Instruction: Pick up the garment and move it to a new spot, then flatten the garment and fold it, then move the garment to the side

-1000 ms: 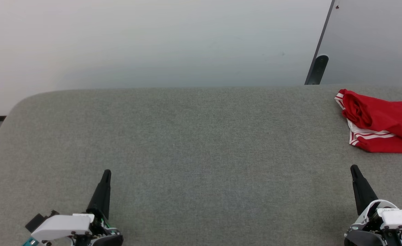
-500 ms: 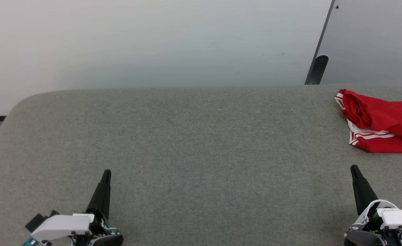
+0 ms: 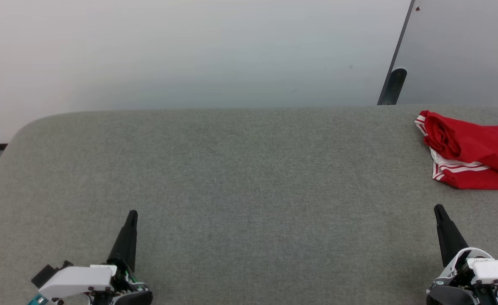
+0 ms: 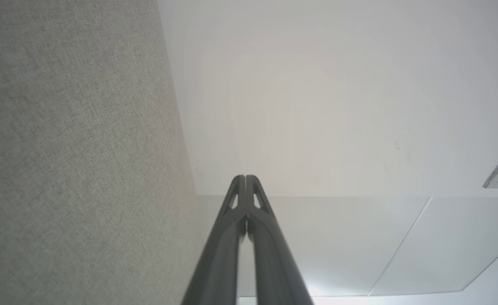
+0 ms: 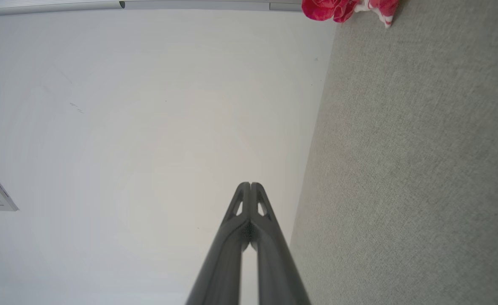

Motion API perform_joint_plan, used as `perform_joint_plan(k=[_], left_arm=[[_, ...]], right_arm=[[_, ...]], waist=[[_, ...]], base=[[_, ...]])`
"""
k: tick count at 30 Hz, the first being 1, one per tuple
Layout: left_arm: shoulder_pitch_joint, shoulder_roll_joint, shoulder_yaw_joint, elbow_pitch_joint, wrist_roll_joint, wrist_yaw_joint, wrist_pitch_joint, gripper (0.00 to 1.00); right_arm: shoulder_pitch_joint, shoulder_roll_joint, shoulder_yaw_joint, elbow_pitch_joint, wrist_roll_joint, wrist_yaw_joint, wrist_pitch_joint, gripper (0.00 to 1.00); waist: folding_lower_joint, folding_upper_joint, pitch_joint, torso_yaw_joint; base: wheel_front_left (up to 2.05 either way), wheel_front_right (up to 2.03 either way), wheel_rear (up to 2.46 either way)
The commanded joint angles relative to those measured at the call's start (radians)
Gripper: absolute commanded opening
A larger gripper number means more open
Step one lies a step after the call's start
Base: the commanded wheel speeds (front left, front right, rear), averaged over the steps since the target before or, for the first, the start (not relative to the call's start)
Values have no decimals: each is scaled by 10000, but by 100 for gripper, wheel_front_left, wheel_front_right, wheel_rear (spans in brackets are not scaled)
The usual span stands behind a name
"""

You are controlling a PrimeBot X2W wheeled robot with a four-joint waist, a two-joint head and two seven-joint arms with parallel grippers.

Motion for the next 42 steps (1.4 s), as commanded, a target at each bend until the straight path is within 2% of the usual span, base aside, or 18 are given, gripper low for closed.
perform_joint_plan(k=[1,42], left_arm=[[-102,12,27,-13,-28,-32,32,0],[-101,12,24,-15,-30,-32,31,0]], right_arm=[[-27,38,15,-16,39,4,24,0],[-27,38,16,-16,41,4,22,0]], waist=[[-1,-1,0,0],[-1,-1,0,0]], base=[[0,0,0],[0,0,0]])
